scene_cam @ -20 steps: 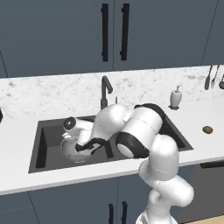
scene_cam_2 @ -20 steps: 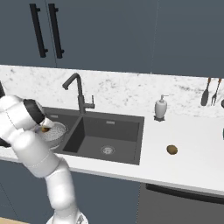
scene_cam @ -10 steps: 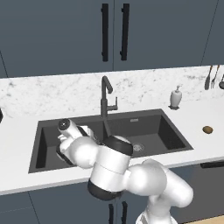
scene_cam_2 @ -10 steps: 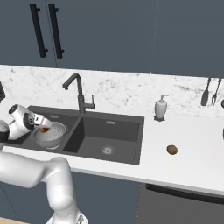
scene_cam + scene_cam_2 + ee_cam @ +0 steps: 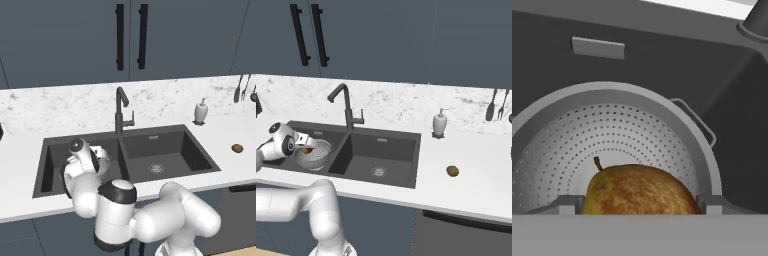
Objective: Put the colander in the sink, put the kiwi, pear in the colander, and turn on the sink faucet and pour water over the colander.
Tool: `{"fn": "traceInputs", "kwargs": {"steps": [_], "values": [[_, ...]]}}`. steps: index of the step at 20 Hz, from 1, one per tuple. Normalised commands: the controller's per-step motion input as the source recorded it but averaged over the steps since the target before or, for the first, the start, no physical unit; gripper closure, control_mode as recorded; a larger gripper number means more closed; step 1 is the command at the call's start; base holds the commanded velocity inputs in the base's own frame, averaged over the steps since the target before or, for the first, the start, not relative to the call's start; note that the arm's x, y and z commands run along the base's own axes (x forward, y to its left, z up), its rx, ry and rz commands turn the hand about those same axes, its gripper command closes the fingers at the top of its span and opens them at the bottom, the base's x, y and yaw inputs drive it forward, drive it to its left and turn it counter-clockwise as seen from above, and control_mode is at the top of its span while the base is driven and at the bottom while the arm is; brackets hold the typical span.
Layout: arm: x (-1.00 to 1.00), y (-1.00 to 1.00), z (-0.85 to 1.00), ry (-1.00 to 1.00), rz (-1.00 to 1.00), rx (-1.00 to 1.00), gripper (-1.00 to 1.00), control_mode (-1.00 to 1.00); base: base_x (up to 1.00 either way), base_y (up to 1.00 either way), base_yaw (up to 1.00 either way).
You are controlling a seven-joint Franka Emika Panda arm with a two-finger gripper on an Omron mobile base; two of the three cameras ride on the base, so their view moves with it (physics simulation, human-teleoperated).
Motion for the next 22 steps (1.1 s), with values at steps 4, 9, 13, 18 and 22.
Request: {"fn": "traceInputs", "kwargs": {"steps": [4, 9, 13, 18, 22], "values": [[0.07, 0.03, -0.11, 0.00, 0.04, 0.04, 1.00, -1.00, 0.00, 0.00, 0.00], [0.27, 0.11, 0.00, 0.01, 0.02, 0.06, 1.00, -1.00, 0.00, 0.00, 0.00], [0.12, 0.14, -0.07, 0.03, 0.01, 0.03, 1.00, -1.00, 0.00, 0.00, 0.00], [0.00, 0.02, -0.17, 0.07, 0.00, 0.02, 1.00, -1.00, 0.00, 0.00, 0.00], [0.00, 0.00, -0.17, 0.08, 0.00, 0.02, 1.00, -1.00, 0.00, 0.00, 0.00]]}}
